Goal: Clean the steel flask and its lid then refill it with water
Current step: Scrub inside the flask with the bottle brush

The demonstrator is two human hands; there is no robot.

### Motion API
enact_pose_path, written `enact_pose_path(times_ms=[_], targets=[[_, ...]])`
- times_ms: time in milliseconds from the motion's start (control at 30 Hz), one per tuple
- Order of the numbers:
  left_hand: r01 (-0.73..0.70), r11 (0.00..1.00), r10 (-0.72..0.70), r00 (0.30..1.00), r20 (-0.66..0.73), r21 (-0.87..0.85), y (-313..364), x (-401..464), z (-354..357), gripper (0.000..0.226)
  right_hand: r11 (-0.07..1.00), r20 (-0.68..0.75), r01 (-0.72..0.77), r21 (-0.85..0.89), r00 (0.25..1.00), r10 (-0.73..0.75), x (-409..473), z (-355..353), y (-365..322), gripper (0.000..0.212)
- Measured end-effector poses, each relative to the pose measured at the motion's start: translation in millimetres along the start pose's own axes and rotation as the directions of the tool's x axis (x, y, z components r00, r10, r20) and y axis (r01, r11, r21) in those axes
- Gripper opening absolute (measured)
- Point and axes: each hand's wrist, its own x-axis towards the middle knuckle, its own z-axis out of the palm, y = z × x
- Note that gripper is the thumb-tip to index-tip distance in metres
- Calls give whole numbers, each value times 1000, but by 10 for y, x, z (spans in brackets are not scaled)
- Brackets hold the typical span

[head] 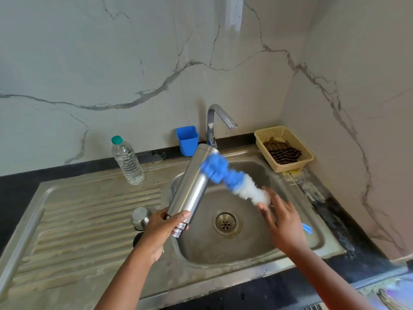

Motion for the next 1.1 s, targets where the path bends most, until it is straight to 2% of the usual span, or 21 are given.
enact_pose_path(times_ms=[33, 67, 167, 233, 267, 333, 467, 500, 567, 600, 667, 700, 767, 833, 900, 933, 1033, 1100], targets=[[7, 1000, -7, 1000, 29, -18, -9, -1, -9, 81, 996, -22, -83, 45, 996, 84, 37, 4, 4, 50], [20, 999, -18, 998, 61, -44, -18, -4, -15, 85, 993, -37, -101, 65, 994, 103, 49, 2, -6, 50], [80, 981, -52, 986, 157, -177, -58, 19, -34, 96, 993, 22, 114, 18, 993, -114, -46, 9, 5, 50], [127, 955, -62, 969, 240, -266, -53, 19, -27, 91, 972, 117, 234, 9, 965, -233, -168, 55, 102, 52], [145, 942, -61, 961, 270, -303, -40, 10, -25, 86, 969, 136, 247, 17, 959, -247, -207, 70, 133, 52], [187, 916, -76, 949, 305, -354, -1, -15, -24, 89, 976, 110, 212, 45, 970, -216, -188, 77, 134, 53], [252, 886, -119, 935, 334, -389, 44, -36, -57, 107, 993, 17, -10, 113, 1000, 8, 4, 75, 120, 54], [260, 883, -126, 933, 336, -391, 41, -27, -66, 108, 994, 10, -25, 111, 1000, 24, 48, 68, 136, 52], [265, 878, -127, 932, 340, -397, 25, -6, -70, 106, 996, 49, 64, 57, 997, -67, 66, 17, 157, 49], [266, 880, -122, 927, 354, -394, 26, -5, -64, 99, 986, 97, 166, 26, 981, -168, 41, -1, 185, 49], [255, 889, -106, 923, 370, -381, 27, -10, -52, 74, 924, 200, 379, -49, 910, -363, -38, -11, 271, 51], [253, 890, -105, 923, 370, -379, 39, -24, -51, 63, 903, 217, 422, -87, 892, -396, -69, -4, 302, 51], [276, 883, -132, 922, 363, -380, 42, -27, -71, 61, 923, 175, 371, -102, 920, -350, -99, 40, 355, 52], [276, 888, -141, 925, 353, -368, 23, -20, -95, 88, 986, 99, 166, -28, 982, -163, -80, 44, 324, 52], [264, 900, -131, 923, 362, -347, 2, -23, -118, 105, 999, 54, -23, 31, 998, 21, -48, 24, 316, 48], [252, 908, -122, 924, 363, -336, -14, -15, -138, 106, 999, 44, -30, 35, 999, 28, -43, -6, 291, 48], [168, 960, -85, 936, 341, -223, -12, -10, -156, 101, 989, 79, 151, -2, 985, -151, -97, -79, 268, 51], [73, 990, -37, 960, 279, -120, -17, 0, -141, 102, 989, 85, 130, -65, 989, -124, -117, -90, 287, 49]])
